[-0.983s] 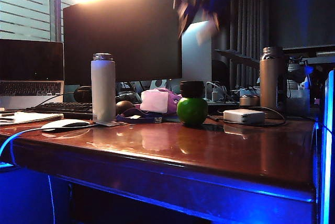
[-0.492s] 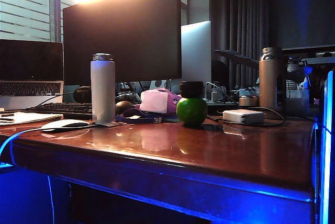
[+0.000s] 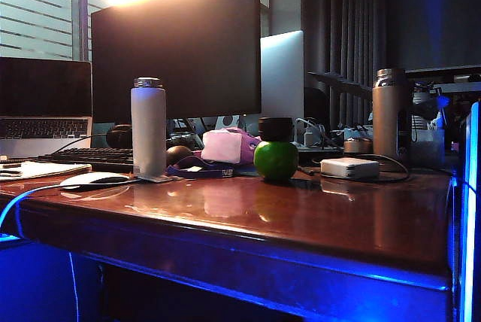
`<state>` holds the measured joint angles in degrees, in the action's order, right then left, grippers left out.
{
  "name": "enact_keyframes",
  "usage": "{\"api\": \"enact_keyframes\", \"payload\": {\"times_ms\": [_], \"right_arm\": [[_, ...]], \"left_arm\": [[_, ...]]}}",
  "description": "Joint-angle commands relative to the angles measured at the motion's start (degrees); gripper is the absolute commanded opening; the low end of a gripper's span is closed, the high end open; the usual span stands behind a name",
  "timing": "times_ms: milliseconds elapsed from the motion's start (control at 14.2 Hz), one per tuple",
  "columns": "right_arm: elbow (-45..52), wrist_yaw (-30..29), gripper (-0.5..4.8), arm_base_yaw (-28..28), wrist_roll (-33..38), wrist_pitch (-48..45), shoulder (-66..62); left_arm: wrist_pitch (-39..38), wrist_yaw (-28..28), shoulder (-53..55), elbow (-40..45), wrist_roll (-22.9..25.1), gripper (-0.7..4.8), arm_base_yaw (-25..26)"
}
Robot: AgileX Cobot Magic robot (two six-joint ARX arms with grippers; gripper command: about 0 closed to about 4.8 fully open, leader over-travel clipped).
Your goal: Stack the black thermos bottle cap from the table onto the green apple.
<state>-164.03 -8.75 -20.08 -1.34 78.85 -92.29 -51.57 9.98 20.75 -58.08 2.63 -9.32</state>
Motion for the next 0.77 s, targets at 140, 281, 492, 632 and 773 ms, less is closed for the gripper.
{"api": "enact_keyframes", "payload": {"times_ms": [140, 281, 492, 632, 773], "right_arm": [[0.0, 0.1, -0.06, -0.4, -0.2, 0.2, 1.4], [0.0, 0.3, -0.06, -0.4, -0.4, -0.2, 1.4], [0.1, 0.2, -0.06, -0.4, -0.2, -7.1, 0.2], [0.1, 0.0, -0.06, -0.4, -0.2, -10.8, -0.4], [0.1, -0.2, -0.06, -0.4, -1.3, -12.6, -0.6]], "left_arm": [[11.1, -0.8, -5.0, 15.5, -6.5, -0.03, 0.1], [17.5, -0.8, -5.0, 21.6, -8.4, -0.03, 0.1], [32.7, -2.5, -5.0, 34.6, -10.1, -0.03, 0.0], [36.8, -2.4, -5.0, 39.9, -8.1, -0.03, 0.0], [37.6, -1.9, -5.0, 43.3, -5.7, -0.03, 0.0]]}}
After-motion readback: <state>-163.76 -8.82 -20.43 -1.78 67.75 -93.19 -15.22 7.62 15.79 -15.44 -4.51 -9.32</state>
